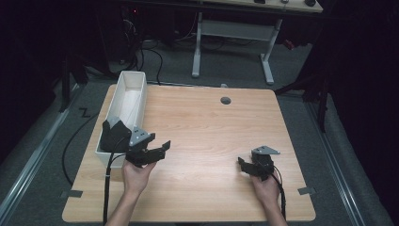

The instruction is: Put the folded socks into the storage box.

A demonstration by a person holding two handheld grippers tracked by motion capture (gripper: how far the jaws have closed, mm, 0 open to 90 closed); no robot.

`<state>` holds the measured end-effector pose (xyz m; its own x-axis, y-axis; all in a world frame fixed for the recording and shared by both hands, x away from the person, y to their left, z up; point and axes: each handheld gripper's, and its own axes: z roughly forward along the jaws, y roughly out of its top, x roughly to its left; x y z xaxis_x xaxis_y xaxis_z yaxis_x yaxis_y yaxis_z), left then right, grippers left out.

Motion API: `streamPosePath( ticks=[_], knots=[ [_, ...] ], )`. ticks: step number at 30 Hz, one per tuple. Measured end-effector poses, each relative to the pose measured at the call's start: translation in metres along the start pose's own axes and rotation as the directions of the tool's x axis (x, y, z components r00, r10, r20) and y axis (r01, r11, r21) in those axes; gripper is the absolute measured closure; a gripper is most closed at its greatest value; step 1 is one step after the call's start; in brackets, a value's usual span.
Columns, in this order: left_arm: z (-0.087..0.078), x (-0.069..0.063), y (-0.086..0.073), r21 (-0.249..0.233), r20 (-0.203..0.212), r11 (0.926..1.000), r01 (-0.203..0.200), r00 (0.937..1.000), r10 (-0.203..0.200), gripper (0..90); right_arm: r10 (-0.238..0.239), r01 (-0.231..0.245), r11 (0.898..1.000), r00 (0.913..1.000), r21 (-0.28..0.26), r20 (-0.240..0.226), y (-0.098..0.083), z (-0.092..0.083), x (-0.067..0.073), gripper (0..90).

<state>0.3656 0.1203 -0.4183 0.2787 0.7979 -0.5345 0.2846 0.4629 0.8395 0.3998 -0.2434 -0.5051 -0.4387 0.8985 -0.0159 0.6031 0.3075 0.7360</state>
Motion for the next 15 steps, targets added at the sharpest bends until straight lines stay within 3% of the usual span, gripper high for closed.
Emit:
streamPosePath(
  ticks=[9,15],
  knots=[
    [0.006,0.001,-0.016,0.02,0.001,0.9998,0.002,1.0,-0.002,32.8,0.0,0.0,1.0,1.0,0.0,0.0,0.0,0.0,0.0,34.3],
    [0.01,0.005,-0.035,0.06,0.006,0.9982,-0.002,1.0,0.001,32.9,0.0,0.0,1.0,1.0,0.0,0.0,0.0,0.0,0.0,34.3]
  ],
)
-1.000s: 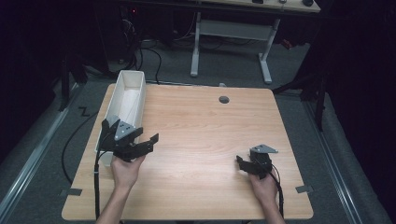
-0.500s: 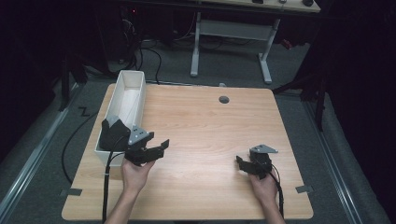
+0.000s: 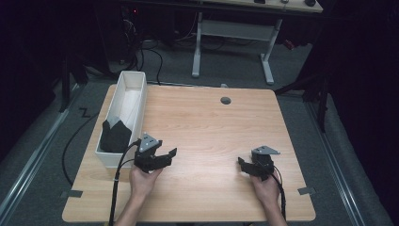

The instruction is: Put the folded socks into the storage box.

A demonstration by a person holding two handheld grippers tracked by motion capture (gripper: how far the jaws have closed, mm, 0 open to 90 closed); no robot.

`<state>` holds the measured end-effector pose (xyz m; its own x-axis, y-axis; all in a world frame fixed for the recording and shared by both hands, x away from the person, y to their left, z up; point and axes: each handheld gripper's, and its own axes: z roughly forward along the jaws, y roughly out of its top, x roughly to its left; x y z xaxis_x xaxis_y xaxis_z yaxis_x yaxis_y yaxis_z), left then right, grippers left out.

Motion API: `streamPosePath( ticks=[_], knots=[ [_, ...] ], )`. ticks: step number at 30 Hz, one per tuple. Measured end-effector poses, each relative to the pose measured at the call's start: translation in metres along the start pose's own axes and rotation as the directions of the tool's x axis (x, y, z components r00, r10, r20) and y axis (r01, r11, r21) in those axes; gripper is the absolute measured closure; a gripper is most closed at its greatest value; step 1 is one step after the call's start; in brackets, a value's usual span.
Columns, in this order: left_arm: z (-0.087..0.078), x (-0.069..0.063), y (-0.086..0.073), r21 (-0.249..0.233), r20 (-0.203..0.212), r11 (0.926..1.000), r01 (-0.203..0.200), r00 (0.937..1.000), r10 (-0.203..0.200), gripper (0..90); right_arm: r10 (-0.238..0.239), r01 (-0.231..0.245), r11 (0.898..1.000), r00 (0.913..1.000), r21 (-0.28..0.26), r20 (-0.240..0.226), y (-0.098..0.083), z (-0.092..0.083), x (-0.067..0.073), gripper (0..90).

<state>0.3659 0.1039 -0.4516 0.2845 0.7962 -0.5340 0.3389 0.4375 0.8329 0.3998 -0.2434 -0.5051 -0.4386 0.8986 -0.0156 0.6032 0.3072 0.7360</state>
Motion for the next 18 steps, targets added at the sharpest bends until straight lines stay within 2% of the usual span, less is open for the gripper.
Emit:
streamPosePath(
  ticks=[10,11,18],
  knots=[
    [0.008,0.005,-0.017,0.021,-0.023,0.9996,-0.017,0.9996,0.017,33.1,0.0,0.0,1.0,1.0,0.0,0.0,0.0,0.0,0.0,34.3],
    [0.009,0.006,-0.02,0.024,-0.031,0.9993,-0.028,0.9991,0.028,33.1,0.0,0.0,1.0,1.0,0.0,0.0,0.0,0.0,0.0,34.3],
    [0.02,0.012,-0.032,0.05,-0.062,0.9981,-0.036,0.9973,0.039,32.7,0.0,0.0,1.0,1.0,0.0,0.0,0.0,0.0,0.0,34.3]
  ],
)
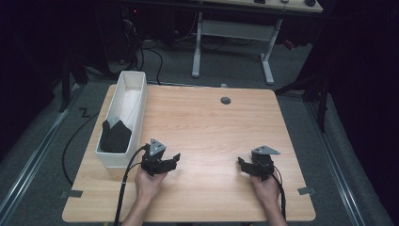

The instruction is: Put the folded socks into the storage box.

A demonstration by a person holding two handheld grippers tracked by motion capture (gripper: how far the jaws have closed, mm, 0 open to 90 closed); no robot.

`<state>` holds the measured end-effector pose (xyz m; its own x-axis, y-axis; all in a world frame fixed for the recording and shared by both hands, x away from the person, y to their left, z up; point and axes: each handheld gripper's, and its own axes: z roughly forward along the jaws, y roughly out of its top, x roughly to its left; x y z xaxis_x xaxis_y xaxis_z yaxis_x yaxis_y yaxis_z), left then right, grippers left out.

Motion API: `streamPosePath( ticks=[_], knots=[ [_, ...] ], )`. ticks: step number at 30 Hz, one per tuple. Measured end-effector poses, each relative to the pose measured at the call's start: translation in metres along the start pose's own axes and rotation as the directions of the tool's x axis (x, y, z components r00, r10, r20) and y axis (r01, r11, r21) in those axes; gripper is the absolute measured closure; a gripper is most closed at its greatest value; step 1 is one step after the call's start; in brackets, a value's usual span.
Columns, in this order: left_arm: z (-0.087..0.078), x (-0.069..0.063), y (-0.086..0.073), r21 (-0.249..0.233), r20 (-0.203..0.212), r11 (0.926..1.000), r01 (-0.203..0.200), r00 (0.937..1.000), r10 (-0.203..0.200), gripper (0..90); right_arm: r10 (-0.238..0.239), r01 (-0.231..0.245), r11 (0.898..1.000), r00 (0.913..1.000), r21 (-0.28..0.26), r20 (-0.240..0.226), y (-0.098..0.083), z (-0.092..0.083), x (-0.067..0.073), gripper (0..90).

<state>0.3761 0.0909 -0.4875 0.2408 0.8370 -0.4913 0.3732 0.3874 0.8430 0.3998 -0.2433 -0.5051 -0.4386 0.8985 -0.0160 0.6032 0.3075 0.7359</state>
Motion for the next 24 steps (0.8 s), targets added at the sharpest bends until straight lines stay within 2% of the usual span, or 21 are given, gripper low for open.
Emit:
streamPosePath(
  ticks=[6,7,15,19,24],
  knots=[
    [0.007,0.006,-0.008,0.018,-0.039,0.9997,-0.013,0.9992,0.013,32.7,0.0,0.0,1.0,1.0,0.0,0.0,0.0,0.0,0.0,34.3],
    [0.009,0.008,-0.009,0.015,-0.056,0.9996,-0.025,0.9981,0.026,32.9,0.0,0.0,1.0,1.0,0.0,0.0,0.0,0.0,0.0,34.3],
    [0.014,0.012,-0.012,0.021,-0.083,0.9993,-0.032,0.9959,0.034,33.1,0.0,0.0,1.0,1.0,0.0,0.0,0.0,0.0,0.0,34.2],
    [0.019,0.014,-0.017,0.04,-0.1,0.9973,-0.062,0.9928,0.066,33.4,-0.001,0.001,1.0,1.0,0.0,0.0,0.0,0.0,0.0,34.2],
    [0.021,0.016,-0.02,0.052,-0.112,0.9959,-0.074,0.9906,0.079,33.4,-0.001,0.001,1.0,1.0,0.0,0.0,0.0,0.0,0.0,34.2]
  ],
)
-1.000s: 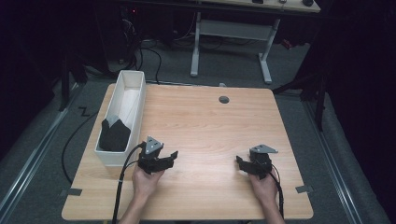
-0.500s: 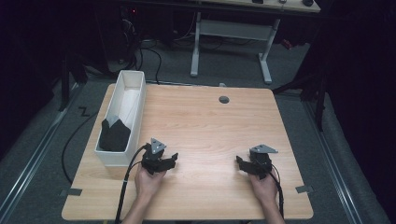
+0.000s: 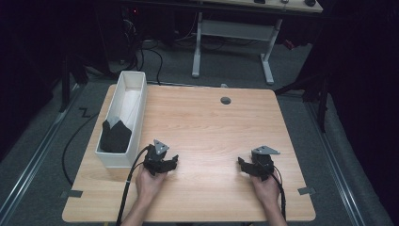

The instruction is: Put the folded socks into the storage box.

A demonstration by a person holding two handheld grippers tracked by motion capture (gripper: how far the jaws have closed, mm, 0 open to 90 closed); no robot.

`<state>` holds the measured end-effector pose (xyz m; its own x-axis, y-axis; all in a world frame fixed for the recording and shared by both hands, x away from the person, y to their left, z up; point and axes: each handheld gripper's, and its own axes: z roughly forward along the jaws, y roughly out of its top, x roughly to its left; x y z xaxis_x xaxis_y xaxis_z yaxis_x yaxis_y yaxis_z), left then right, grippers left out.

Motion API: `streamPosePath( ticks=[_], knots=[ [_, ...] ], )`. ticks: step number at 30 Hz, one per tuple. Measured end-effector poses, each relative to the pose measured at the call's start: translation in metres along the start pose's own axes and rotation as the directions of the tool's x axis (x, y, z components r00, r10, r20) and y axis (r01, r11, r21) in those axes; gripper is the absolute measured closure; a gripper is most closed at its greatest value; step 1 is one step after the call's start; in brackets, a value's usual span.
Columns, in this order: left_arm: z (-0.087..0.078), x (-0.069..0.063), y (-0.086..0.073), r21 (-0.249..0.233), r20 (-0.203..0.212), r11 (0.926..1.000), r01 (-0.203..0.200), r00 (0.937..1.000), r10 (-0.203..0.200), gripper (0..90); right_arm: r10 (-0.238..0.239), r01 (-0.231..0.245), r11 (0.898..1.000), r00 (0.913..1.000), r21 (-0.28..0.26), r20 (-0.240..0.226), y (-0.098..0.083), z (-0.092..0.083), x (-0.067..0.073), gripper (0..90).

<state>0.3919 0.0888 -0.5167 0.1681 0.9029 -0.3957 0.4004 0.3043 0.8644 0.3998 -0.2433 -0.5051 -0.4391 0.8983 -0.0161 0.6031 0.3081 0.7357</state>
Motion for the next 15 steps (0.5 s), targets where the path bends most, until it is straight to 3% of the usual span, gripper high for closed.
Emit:
streamPosePath(
  ticks=[15],
  knots=[
    [0.0009,-0.0006,-0.0022,0.009,-0.02,1.0,0.003,0.9998,-0.003,27.9,-0.001,0.001,1.0,1.0,-0.001,0.0,-0.0002,0.0,0.0,34.1]
  ],
)
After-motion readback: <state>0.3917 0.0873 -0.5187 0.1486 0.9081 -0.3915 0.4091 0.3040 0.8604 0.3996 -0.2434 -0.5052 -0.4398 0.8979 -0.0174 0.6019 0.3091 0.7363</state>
